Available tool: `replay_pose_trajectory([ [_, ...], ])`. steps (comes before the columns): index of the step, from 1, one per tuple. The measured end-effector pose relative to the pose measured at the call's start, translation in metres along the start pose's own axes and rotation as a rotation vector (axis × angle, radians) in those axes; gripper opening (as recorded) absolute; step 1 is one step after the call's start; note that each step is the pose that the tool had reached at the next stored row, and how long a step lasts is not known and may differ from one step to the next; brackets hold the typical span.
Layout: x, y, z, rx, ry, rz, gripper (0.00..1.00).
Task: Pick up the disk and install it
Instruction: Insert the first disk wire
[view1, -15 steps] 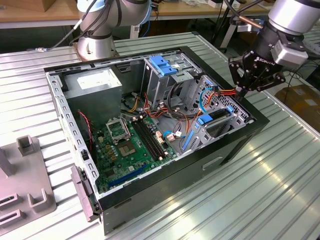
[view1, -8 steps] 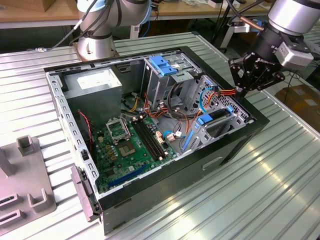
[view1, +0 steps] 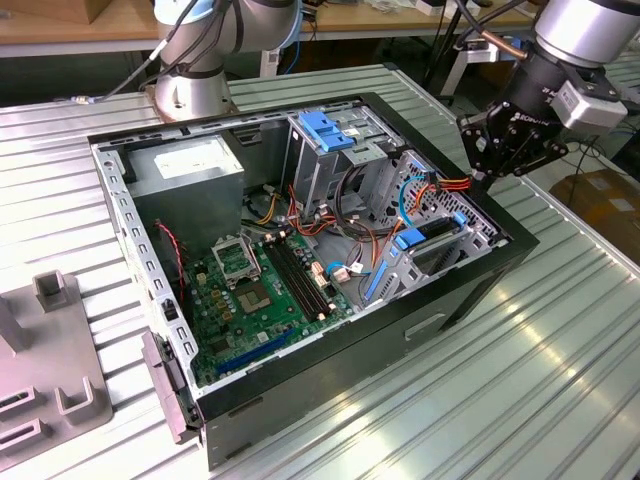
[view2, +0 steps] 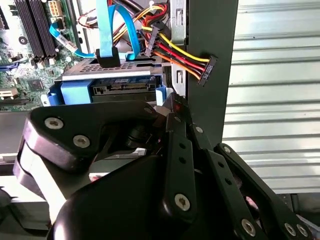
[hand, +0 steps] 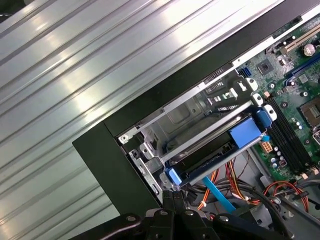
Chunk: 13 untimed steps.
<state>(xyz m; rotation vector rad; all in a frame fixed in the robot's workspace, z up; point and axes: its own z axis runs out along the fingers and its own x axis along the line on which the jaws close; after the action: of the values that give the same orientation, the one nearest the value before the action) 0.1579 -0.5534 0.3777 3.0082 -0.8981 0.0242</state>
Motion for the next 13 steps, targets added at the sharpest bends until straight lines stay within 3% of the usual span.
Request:
replay_pose_trajectory([
  [8, 0.0005, -0.0013, 0.0013, 0.0014, -0.0002, -0.103, 0.10],
  [13, 0.0018, -0.0074, 0.0015, 0.0017, -0.0001, -0.115, 0.10],
])
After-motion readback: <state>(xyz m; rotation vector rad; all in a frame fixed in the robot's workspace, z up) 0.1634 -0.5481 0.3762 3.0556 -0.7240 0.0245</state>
